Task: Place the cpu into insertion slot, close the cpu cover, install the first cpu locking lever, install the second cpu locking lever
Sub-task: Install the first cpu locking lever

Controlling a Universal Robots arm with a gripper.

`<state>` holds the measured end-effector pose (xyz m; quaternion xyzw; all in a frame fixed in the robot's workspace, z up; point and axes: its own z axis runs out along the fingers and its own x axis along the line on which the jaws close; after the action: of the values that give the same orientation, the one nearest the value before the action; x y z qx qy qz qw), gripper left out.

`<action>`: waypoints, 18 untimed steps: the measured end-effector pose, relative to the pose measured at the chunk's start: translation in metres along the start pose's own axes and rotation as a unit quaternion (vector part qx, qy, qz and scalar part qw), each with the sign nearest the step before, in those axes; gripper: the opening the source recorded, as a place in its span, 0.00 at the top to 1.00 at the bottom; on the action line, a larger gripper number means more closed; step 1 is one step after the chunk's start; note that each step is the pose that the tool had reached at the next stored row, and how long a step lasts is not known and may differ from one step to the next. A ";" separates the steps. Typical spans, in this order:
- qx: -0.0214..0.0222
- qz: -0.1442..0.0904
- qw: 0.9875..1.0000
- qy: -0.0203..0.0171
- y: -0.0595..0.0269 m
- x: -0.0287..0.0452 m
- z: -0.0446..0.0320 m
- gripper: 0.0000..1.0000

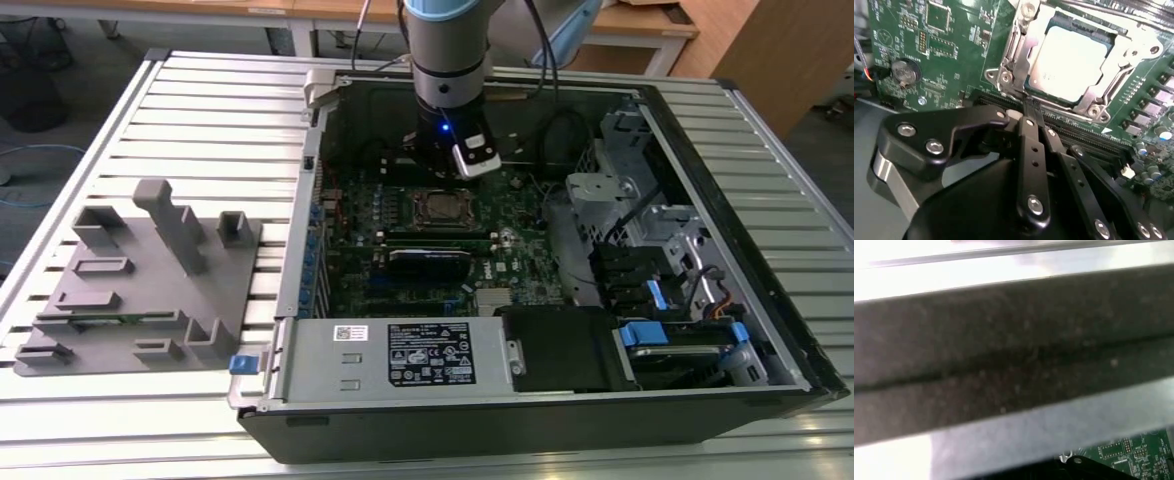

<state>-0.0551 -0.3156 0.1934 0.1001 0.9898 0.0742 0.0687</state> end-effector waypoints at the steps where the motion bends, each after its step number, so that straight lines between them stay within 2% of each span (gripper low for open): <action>1: 0.000 0.000 1.000 0.000 0.0000 0.0000 0.0000 0.89; 6: -0.001 0.000 1.000 0.000 0.0003 -0.0002 -0.0015 0.89; 14: 0.000 0.000 1.000 0.000 0.0034 -0.0025 -0.0205 0.89; 18: 0.000 0.000 1.000 0.000 0.0036 -0.0027 -0.0219 0.89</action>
<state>-0.0551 -0.3156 0.2158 0.1002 0.9898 0.0744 0.0688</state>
